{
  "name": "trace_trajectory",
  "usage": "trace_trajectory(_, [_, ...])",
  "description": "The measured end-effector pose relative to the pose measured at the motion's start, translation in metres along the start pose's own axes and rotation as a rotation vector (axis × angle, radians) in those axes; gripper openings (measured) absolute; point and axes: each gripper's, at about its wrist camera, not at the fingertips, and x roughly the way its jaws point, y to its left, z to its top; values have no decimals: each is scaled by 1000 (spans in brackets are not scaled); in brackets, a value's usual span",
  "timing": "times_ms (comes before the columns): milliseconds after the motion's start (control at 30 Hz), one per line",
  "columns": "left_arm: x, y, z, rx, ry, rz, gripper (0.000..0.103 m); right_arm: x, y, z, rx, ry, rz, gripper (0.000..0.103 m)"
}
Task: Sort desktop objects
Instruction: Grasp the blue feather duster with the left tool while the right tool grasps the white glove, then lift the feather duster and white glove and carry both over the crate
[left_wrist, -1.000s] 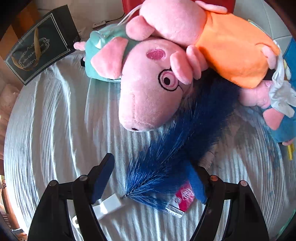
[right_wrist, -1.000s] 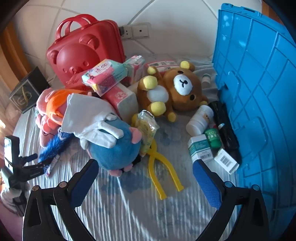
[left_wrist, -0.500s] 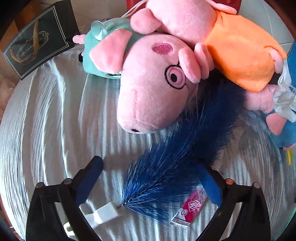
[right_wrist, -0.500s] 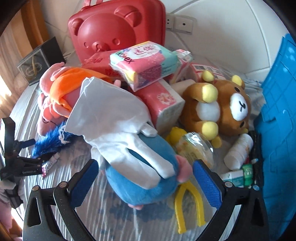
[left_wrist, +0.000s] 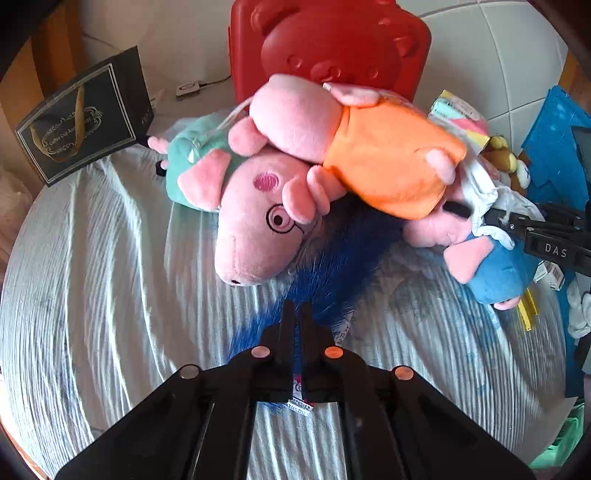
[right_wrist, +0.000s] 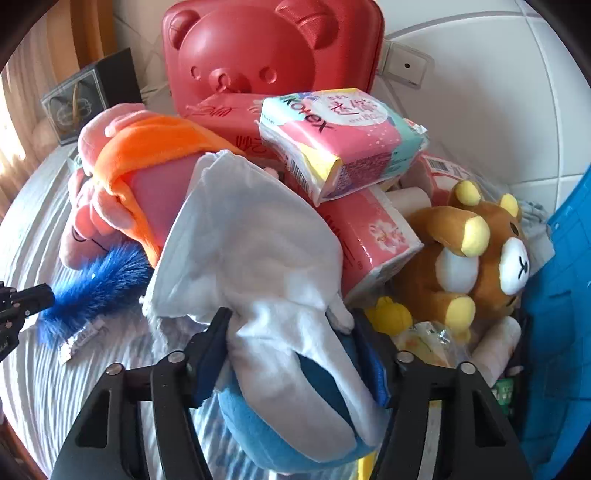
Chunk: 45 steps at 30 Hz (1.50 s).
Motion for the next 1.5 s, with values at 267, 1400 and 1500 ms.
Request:
trace_trajectory(267, [-6, 0, -11, 5, 18, -32, 2, -77, -6, -15, 68, -132, 59, 8])
trace_trajectory(1400, [15, 11, -53, 167, 5, -53, 16, -42, -29, -195, 379, 152, -107, 10])
trace_trajectory(1500, [-17, 10, -67, 155, -10, -45, 14, -60, -28, -193, 398, 114, -84, 10])
